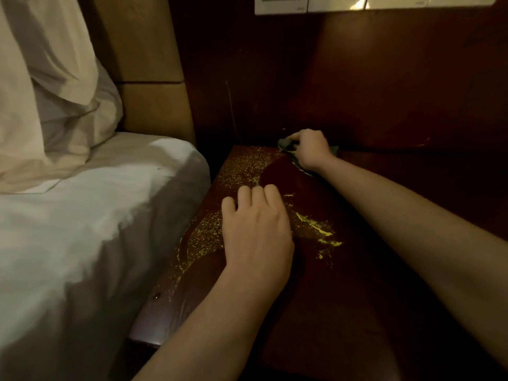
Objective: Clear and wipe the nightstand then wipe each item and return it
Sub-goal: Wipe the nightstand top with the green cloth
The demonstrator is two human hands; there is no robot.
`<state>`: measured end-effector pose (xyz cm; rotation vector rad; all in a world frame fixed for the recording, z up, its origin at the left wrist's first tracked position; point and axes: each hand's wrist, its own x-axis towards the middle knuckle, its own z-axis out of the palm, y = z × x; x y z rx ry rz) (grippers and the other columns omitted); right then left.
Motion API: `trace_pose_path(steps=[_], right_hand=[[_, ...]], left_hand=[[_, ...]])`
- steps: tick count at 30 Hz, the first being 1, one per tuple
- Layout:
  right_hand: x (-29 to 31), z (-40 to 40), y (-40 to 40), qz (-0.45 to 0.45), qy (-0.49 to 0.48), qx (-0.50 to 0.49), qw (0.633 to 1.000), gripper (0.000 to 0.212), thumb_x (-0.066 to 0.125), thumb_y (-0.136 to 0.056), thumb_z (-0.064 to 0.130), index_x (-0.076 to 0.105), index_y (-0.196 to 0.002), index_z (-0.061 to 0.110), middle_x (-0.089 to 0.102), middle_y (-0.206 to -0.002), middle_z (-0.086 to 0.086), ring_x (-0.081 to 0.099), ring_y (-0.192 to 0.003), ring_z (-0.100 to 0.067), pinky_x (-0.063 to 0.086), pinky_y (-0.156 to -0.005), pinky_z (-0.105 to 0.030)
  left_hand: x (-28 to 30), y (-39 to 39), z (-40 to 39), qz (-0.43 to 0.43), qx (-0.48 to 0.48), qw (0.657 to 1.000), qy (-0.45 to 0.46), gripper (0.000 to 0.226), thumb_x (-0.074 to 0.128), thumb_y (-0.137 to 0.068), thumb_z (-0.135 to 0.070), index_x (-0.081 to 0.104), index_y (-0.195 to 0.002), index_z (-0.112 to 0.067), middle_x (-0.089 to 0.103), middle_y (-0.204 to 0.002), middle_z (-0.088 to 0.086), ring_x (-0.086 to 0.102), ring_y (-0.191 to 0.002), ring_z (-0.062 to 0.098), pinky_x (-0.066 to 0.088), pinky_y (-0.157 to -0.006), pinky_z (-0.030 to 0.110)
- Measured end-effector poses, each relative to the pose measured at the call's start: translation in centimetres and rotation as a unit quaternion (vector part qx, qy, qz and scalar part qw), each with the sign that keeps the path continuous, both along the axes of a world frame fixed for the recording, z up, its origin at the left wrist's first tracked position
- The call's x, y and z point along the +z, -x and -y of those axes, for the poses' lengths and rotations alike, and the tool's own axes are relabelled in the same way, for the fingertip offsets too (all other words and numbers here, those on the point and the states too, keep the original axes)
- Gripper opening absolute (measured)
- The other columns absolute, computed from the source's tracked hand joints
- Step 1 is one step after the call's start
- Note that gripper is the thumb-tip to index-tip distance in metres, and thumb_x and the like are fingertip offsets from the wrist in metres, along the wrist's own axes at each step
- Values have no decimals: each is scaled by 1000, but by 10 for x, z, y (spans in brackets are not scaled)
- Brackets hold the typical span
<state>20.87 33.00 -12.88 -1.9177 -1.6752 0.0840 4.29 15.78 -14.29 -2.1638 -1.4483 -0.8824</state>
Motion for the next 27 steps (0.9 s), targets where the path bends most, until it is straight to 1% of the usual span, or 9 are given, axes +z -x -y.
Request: trace_pose_path(steps=[3,7,9,11,14,19,21,23,27], right_hand=[[0,0,22,2,2,69,998,41,46,-93,-1,57,-128,17,56,-132,-7,53,-119,-23,44,-98,-30],[-4,21,34,5,23,204,979,42,46,-93,0,59,-127,21,55,-131,-1,49,-122,-16,36,-100,-23],[-2,22,31,-13,7,203,979,40,47,-94,2,58,-128,19,55,-132,-2,49,-121,-16,36,-96,-19],[1,9,29,-28,-15,146,989,39,47,-95,1,56,-129,17,54,-135,-4,50,-122,-16,35,-91,-15],[1,-11,38,8,-10,127,992,42,47,-94,-2,55,-131,17,52,-137,-6,48,-124,-19,37,-99,-22],[3,-40,50,26,-4,155,987,41,45,-95,0,56,-130,19,51,-138,-7,47,-126,-22,38,-101,-26],[5,-49,59,38,8,169,985,41,45,-95,1,56,-131,19,51,-137,-8,47,-126,-22,38,-102,-27],[5,-51,71,38,21,197,980,42,43,-95,0,56,-130,20,50,-138,-7,46,-127,-22,37,-103,-29],[4,-38,93,43,54,298,952,45,39,-94,-3,60,-124,22,55,-132,-3,49,-123,-20,39,-100,-29]], left_hand=[[1,0,-1,9,8,1000,6,35,19,-71,-14,54,-71,-10,52,-64,7,47,-58,24,38,-57,32],[0,0,4,18,-3,1000,-8,35,19,-73,-14,54,-72,-10,51,-65,6,46,-59,23,37,-56,32],[1,-1,4,11,-1,1000,-16,36,20,-72,-14,56,-72,-11,52,-65,5,47,-59,22,38,-55,32],[3,-3,2,-5,9,1000,-16,35,21,-71,-15,56,-73,-12,53,-66,4,48,-59,21,38,-55,31],[-3,-2,0,-31,29,999,-24,33,23,-74,-15,56,-73,-13,52,-66,3,47,-60,19,37,-58,31],[-7,1,-6,-55,91,994,-21,25,31,-79,-18,56,-73,-14,51,-65,4,46,-62,21,26,-64,35],[-8,2,-7,-58,100,993,2,24,31,-79,-17,55,-75,-14,52,-68,4,47,-65,22,33,-66,37],[-12,4,-8,-54,96,993,44,20,33,-80,-14,52,-87,-11,52,-80,5,48,-75,23,39,-69,39],[-12,5,-11,-44,108,988,99,17,52,-78,-9,48,-94,-7,51,-88,7,48,-83,27,41,-74,42]])
